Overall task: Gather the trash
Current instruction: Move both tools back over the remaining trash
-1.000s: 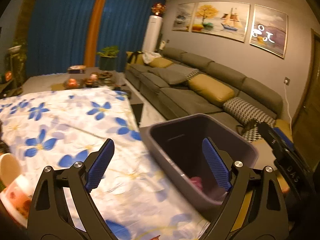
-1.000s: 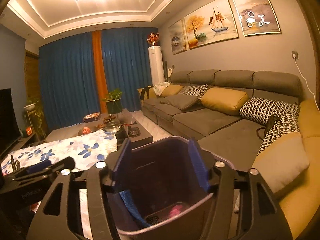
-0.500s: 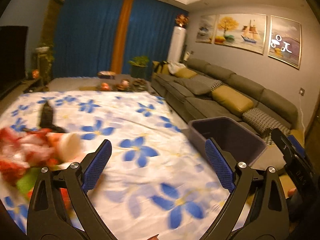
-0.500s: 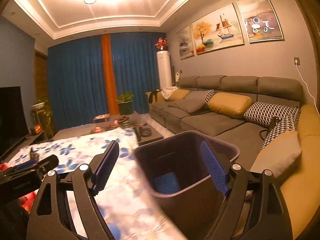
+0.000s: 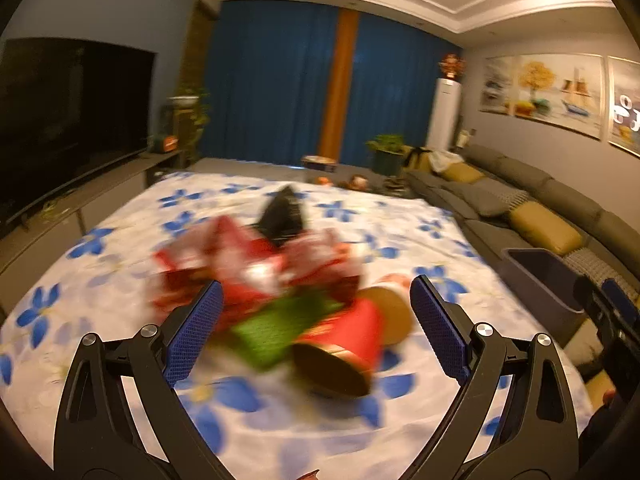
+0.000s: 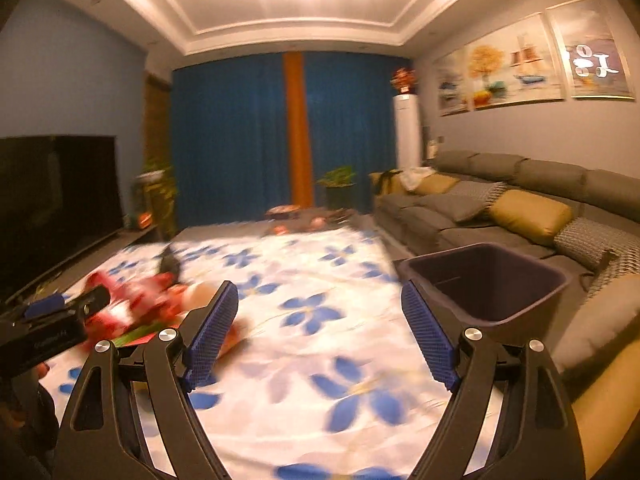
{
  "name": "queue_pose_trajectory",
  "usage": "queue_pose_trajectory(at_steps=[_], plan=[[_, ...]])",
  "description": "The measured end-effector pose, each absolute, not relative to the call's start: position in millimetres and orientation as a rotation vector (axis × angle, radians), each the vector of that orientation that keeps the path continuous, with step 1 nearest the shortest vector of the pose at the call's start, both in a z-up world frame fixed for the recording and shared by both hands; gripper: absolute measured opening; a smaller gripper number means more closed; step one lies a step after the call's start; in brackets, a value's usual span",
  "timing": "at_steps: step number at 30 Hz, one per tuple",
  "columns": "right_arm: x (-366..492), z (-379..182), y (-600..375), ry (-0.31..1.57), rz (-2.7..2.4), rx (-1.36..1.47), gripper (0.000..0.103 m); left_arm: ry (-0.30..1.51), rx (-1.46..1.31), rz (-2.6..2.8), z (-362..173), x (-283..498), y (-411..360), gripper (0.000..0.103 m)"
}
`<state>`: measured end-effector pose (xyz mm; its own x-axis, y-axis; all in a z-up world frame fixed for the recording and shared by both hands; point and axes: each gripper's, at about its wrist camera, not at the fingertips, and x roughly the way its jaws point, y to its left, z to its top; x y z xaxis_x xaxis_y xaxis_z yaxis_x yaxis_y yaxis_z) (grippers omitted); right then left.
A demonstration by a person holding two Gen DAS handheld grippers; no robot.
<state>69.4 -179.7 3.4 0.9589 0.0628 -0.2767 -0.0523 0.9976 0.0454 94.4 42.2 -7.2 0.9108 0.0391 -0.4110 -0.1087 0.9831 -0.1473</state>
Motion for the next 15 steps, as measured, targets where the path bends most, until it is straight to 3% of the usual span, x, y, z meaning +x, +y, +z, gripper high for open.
queue_pose_trajectory(at_steps=[12, 15], plan=[[79.9, -32.7, -71.5, 0.392, 0.248, -0.141, 0.081, 0.392, -0.255, 0.196, -6.5, 70.1, 112.5, 0.093], [84.1, -37.9, -59.4, 0.42, 0.267, -0.17, 0.076, 0.386, -0.267, 0.199, -7.1, 69.5, 117.4, 0.093]])
